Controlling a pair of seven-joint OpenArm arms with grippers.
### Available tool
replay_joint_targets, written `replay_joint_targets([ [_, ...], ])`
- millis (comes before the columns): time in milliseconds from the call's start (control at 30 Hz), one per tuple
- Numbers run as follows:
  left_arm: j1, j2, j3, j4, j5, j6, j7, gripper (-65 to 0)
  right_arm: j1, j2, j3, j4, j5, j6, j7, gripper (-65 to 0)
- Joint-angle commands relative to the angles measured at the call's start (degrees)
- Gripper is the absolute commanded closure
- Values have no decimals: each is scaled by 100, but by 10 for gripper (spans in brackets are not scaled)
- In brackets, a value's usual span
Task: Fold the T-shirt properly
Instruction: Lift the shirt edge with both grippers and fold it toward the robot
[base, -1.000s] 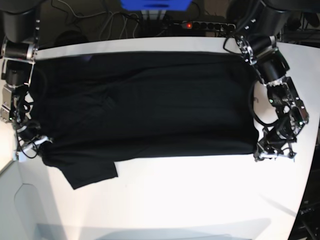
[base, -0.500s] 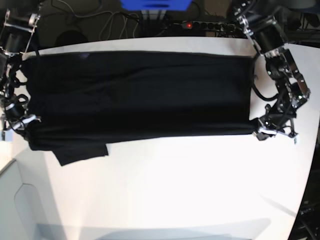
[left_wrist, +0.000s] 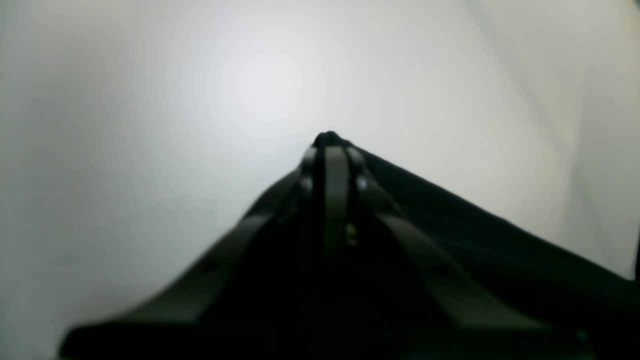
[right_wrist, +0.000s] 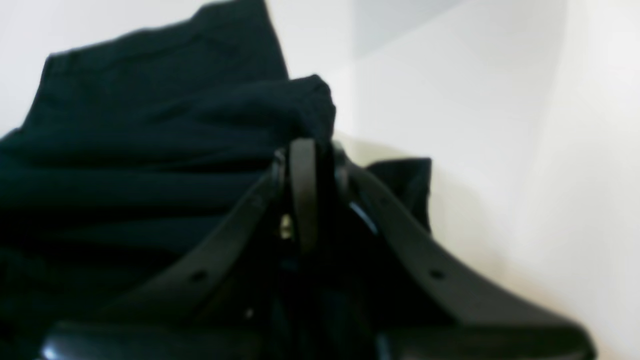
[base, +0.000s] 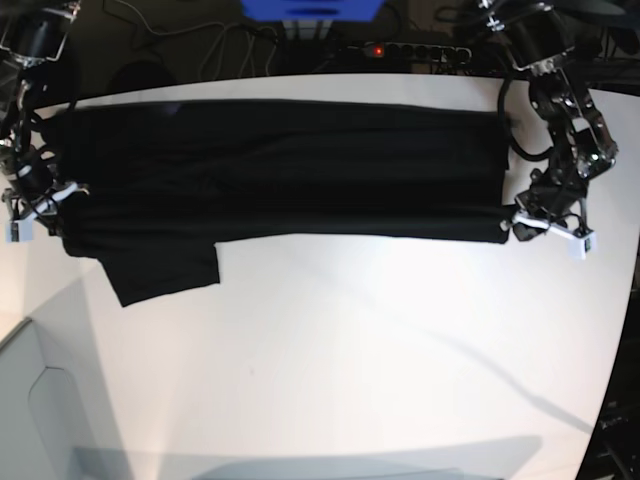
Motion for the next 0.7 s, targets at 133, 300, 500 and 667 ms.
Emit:
replay_joint_targets([
  [133, -43, -106, -44, 80, -7, 32, -136, 0, -393, 144, 78, 717, 75, -40, -12, -28],
  [300, 36, -88, -44, 63, -7, 32, -136, 0, -481, -120, 527, 823, 66, -40, -442, -28],
  [500, 256, -79, -44, 63, -7, 32, -136, 0, -498, -138, 676, 805, 57, -40, -776, -28],
  [667, 450, -79, -44, 54, 37, 32, -145, 0, -498, -138, 641, 594, 57, -40, -776, -28],
])
